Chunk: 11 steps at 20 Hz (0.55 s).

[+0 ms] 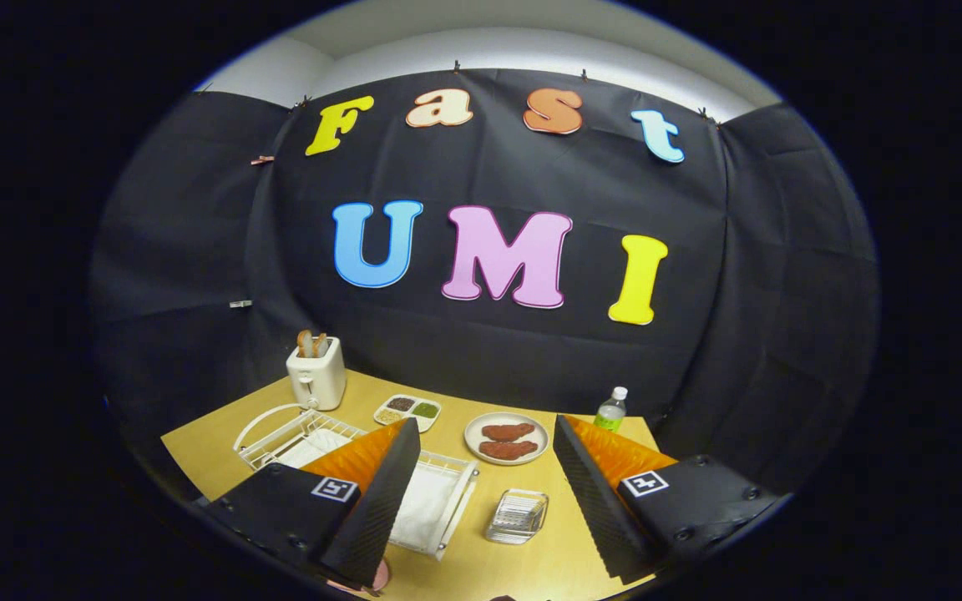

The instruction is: Take the plate from the dish rack, then take the spoon from the basket and place it into the plate.

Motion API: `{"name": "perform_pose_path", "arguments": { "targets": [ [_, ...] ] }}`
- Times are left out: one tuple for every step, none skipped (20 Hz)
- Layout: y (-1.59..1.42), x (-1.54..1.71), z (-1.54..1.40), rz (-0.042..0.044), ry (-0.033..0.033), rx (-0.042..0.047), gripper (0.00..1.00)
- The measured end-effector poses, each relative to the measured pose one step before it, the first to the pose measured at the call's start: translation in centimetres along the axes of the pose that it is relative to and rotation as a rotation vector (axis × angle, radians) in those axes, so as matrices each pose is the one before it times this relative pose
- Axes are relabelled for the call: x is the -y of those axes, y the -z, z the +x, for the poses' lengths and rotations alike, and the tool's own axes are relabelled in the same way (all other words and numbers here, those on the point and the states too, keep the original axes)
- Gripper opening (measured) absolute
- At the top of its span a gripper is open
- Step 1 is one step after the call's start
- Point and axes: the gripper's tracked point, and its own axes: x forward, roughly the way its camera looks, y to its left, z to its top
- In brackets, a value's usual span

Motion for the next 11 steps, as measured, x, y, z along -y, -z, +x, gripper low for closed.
{"name": "perform_pose_path", "arguments": {
  "targets": [
    [-0.070, 0.312, -0.234, 0.00339, 0.01012, -0.00130, 0.98],
    [0.116, 0.230, -0.159, 0.00888, 0.00822, -0.00386, 0.97],
    [0.270, 0.240, -0.094, 0.00769, 0.01044, -0.00623, 0.96],
    [0.310, 0.306, 0.032, 0.00571, 0.00916, -0.00701, 0.97],
    [0.400, 0.255, 0.113, 0.00370, 0.01234, -0.00764, 0.98],
    [0.225, 0.304, 0.108, 0.00146, 0.00838, -0.00806, 0.98],
    [-0.018, 0.219, 0.214, 0.00294, 0.00768, -0.00358, 0.98],
    [-0.033, 0.233, 0.038, 0.00313, 0.00382, -0.00428, 0.98],
    [-0.199, 0.345, 0.002, 0.00401, 0.00667, 0.00438, 0.98],
    [-0.172, 0.312, 0.080, 0.00420, 0.00551, 0.00100, 0.98],
    [-0.112, 0.172, -0.018, 0.00277, 0.00374, 0.00258, 0.98]
  ]
}}
